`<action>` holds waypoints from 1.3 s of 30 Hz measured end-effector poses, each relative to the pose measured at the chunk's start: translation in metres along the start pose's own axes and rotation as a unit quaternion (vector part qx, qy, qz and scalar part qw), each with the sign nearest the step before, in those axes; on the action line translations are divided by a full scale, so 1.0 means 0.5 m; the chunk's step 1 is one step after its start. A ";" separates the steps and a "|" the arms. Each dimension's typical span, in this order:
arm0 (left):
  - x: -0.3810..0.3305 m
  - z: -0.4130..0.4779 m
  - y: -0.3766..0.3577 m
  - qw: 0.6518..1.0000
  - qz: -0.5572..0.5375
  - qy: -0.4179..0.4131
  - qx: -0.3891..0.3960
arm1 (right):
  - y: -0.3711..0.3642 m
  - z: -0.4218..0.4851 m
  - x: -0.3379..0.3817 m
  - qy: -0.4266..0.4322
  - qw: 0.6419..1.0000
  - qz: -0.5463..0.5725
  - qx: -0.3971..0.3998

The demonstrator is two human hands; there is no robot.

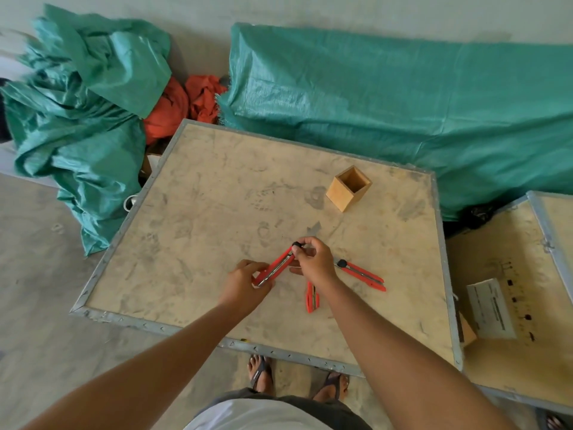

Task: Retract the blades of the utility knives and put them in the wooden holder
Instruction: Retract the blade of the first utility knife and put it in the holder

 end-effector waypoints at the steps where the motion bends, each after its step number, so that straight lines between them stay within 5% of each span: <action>1: -0.016 -0.003 0.006 1.000 -0.007 -0.006 0.007 | 0.014 -0.003 0.021 0.012 1.000 -0.003 0.002; 13: -0.269 -0.005 -0.003 0.962 -0.209 -0.080 0.154 | 0.201 -0.037 0.243 0.134 0.990 -0.003 0.034; 19: -0.359 0.007 -0.002 0.946 -0.288 -0.101 0.108 | 0.263 -0.053 0.314 0.179 0.980 -0.017 0.082; 26: -0.440 0.028 -0.004 0.936 -0.329 -0.114 0.053 | 0.308 -0.079 0.373 0.238 0.947 -0.173 0.127; 39: -0.511 0.020 -0.086 0.923 -0.366 -0.114 0.031 | 0.390 -0.109 0.334 0.277 0.913 -0.263 0.142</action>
Point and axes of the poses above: each hand's wrist, its own z-axis towards the middle knuckle, its own y-axis out of the back of the hand, x = y × z, the point moved 10 cm from there along z, towards the middle knuckle, and after that the axes turned 7 degrees about x, right-handed, at the moved point
